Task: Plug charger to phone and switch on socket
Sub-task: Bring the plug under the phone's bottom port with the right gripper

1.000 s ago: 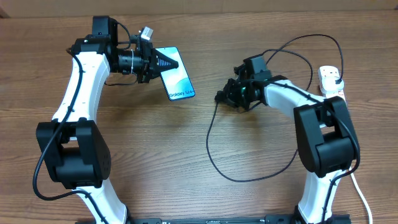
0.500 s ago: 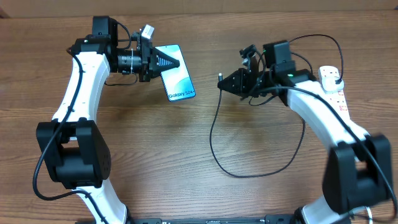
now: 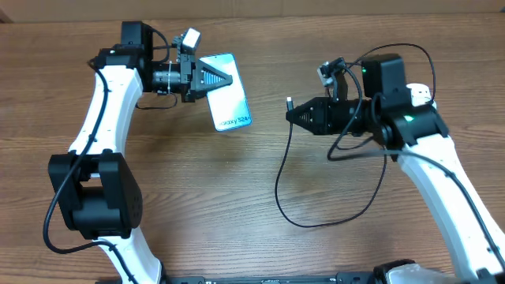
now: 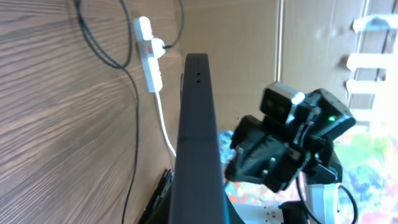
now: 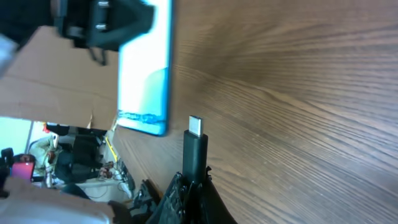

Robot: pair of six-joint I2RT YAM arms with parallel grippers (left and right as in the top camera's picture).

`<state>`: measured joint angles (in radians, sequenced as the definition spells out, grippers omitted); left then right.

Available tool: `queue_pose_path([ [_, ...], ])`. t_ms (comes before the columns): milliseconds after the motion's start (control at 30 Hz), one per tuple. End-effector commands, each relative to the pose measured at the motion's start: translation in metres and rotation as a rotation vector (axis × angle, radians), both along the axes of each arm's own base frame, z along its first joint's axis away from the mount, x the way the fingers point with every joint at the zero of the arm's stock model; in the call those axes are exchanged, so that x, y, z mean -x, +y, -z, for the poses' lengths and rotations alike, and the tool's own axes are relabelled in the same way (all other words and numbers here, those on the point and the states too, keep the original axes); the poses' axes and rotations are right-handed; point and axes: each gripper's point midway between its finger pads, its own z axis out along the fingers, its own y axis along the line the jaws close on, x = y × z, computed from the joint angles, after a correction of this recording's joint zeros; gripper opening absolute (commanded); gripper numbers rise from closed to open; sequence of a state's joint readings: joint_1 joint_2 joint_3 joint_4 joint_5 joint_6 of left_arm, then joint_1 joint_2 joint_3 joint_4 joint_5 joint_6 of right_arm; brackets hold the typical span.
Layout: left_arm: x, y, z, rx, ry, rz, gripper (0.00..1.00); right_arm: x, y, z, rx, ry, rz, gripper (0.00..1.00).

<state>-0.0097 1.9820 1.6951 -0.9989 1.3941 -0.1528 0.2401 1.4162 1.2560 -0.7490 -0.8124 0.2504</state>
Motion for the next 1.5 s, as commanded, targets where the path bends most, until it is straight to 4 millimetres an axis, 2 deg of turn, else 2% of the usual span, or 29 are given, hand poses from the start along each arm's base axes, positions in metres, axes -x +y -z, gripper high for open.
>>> queue_pose_path([
  [0, 0.010, -0.013, -0.021, 0.095, -0.070, 0.063, 0.04, 0.020, 0.006, -0.019, -0.028, -0.047, -0.029, 0.04],
  [200, 0.012, -0.017, -0.024, 0.115, -0.069, 0.078, 0.04, 0.050, 0.026, -0.019, -0.088, -0.028, -0.052, 0.04],
  [333, 0.014, -0.017, -0.032, 0.160, -0.074, 0.090, 0.04, 0.066, 0.043, -0.005, -0.102, -0.007, -0.073, 0.04],
  [500, 0.015, -0.017, -0.033, 0.163, -0.066, 0.090, 0.04, 0.075, 0.054, 0.007, -0.091, 0.016, -0.086, 0.04],
  [767, 0.015, -0.017, -0.033, 0.164, -0.050, 0.090, 0.04, 0.080, 0.068, 0.013, -0.038, -0.009, -0.064, 0.04],
  [967, 0.016, -0.018, -0.034, 0.174, -0.032, 0.092, 0.04, 0.076, 0.072, 0.010, -0.050, -0.020, -0.048, 0.04],
  [1467, 0.027, -0.038, -0.035, 0.180, -0.020, 0.146, 0.04, 0.070, 0.077, 0.018, -0.048, -0.011, -0.052, 0.04],
])
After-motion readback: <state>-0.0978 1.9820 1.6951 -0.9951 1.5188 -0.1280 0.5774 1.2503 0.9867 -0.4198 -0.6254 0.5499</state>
